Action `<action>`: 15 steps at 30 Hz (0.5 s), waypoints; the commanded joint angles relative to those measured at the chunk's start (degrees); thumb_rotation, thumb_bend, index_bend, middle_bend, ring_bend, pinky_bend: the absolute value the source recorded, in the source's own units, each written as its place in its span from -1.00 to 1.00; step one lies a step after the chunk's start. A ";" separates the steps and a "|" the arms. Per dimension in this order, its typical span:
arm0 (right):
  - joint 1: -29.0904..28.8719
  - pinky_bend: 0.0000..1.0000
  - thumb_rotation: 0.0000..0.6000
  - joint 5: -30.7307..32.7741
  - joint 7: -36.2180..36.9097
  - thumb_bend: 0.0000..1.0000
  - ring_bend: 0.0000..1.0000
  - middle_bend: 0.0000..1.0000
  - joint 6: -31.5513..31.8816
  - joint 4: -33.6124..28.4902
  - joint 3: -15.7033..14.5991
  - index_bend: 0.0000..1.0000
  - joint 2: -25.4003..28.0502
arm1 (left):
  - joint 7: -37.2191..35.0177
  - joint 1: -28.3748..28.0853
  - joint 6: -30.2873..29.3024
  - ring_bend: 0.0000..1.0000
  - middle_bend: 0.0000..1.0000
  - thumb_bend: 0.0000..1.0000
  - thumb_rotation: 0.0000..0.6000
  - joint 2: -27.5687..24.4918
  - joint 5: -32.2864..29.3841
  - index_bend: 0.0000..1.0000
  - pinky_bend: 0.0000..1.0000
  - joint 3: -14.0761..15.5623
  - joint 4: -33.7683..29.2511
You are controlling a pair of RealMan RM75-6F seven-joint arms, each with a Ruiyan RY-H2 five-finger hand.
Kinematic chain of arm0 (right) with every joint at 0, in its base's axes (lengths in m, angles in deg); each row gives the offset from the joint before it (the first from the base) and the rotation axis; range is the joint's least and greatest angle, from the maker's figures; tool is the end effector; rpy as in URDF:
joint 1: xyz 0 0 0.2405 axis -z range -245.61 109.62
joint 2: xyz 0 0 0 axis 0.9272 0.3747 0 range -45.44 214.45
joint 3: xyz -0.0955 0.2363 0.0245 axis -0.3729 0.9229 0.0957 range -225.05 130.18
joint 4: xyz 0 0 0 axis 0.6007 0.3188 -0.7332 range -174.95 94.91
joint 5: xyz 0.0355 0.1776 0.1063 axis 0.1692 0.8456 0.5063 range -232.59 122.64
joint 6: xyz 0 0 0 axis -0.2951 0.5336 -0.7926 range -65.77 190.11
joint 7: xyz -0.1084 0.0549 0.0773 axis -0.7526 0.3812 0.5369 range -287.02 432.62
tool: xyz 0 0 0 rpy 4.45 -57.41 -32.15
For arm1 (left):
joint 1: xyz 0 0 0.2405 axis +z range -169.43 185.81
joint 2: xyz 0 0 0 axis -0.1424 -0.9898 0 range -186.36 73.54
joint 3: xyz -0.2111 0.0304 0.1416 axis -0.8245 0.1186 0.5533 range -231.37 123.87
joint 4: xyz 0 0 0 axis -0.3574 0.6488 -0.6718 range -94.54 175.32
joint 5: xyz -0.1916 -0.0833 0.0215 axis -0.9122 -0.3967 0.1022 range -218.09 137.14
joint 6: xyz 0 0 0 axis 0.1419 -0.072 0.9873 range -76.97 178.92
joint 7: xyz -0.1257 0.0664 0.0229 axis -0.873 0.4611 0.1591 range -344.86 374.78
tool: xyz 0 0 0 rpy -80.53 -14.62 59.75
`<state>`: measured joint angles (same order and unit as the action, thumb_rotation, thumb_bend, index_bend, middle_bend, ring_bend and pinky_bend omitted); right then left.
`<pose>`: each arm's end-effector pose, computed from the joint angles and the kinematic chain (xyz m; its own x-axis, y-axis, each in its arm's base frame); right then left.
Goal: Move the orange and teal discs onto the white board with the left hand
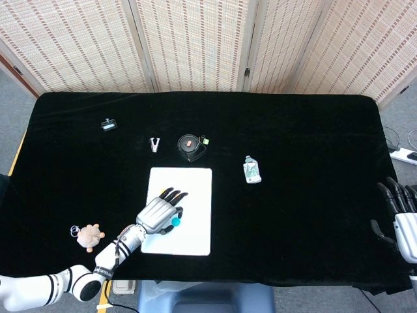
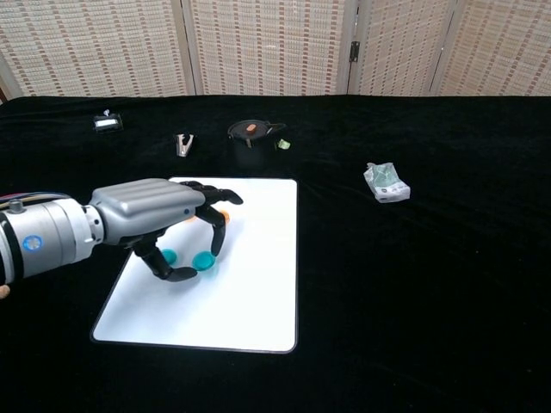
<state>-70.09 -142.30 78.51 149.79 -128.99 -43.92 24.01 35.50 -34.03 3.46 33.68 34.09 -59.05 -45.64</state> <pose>-0.3279 -0.1688 0.1920 0.4170 0.0399 0.9080 -0.9089 0.0123 0.4168 -0.1385 0.3013 -0.0538 0.5885 0.3269 0.7395 0.7347 -0.5981 -0.3202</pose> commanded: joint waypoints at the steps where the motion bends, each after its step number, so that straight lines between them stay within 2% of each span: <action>1: -0.02 -1.00 1.00 0.01 -0.02 -0.15 -1.00 -1.00 -0.04 0.01 0.01 -1.00 -0.02 | 0.55 -0.41 0.13 -1.00 -0.86 -0.16 1.00 0.66 -1.01 -0.03 -1.00 -0.09 0.56; 12: 0.06 -1.00 1.00 0.28 0.20 -0.15 -1.00 -1.00 -0.14 0.27 0.06 -1.00 -0.05 | 2.00 -1.22 -0.01 -1.00 -0.86 -0.16 1.00 1.42 -3.97 -0.05 -1.00 0.03 1.77; 15: -0.02 -1.00 1.00 0.26 0.21 -0.15 -1.00 -1.00 -0.26 0.29 0.08 -1.00 -0.08 | 2.20 -1.32 -0.24 -1.00 -0.86 -0.16 1.00 1.43 -4.29 -0.11 -1.00 0.18 1.65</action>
<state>-70.10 -142.04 78.72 149.53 -128.70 -43.85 23.92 37.67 -35.34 3.25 35.10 29.83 -58.89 -43.97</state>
